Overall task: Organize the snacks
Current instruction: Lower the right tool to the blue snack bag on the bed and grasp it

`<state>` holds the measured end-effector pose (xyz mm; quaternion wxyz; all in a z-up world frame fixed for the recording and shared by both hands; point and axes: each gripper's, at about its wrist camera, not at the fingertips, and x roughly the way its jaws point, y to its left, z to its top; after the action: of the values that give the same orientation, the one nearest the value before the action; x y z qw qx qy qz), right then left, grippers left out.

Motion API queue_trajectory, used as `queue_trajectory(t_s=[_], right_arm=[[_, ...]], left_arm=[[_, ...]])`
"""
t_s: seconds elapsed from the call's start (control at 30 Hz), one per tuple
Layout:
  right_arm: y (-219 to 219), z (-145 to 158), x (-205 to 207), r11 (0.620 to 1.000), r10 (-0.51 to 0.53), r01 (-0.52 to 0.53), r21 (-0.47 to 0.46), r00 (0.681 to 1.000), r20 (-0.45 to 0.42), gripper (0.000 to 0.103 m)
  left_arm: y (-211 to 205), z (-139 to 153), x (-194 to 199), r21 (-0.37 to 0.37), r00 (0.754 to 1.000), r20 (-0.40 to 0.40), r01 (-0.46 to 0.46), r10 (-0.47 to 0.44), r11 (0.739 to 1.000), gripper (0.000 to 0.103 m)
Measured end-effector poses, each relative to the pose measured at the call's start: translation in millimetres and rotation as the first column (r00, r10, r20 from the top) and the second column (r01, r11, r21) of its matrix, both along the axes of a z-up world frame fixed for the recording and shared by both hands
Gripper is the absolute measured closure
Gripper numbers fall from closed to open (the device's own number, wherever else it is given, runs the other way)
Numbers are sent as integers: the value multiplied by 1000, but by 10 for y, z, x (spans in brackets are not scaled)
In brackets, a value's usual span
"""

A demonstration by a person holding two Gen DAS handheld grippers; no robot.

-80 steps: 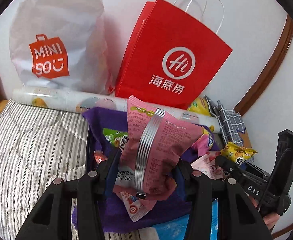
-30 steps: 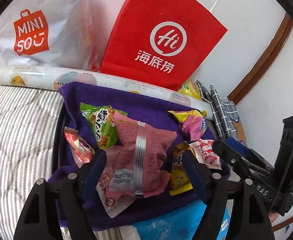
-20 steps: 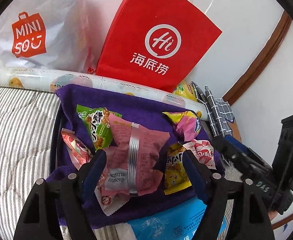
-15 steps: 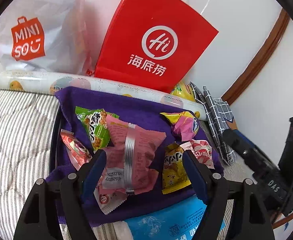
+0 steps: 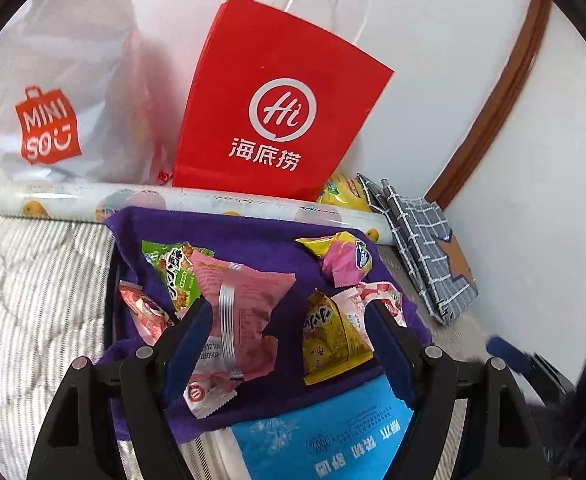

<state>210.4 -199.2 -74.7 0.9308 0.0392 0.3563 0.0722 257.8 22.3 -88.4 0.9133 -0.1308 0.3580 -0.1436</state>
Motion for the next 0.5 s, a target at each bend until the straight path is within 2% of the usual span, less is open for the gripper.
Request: queue_trajectory(t_s=[0.17,0.27,0.37,0.5], right_arm=[[80,-40,-413,999,34,-34,6,999,-25,26],[129,-109,-597,998,62,-62,20,997,-34,26],[207,-276,-694,993,105,-100,70,992,-74,26],[357,-528,-694,988,136,-123,99,980,-143,26]], left_arm=[[47,60,-242,-1,1000,1,15,-15,1000,26],[140,51,-448,29,1000,-10,6,-6,1000,26],[249,2,-627,99,998,-36,-41,45,994,26],[445,-71,-841,110,996,-68,-46,54,993,26]])
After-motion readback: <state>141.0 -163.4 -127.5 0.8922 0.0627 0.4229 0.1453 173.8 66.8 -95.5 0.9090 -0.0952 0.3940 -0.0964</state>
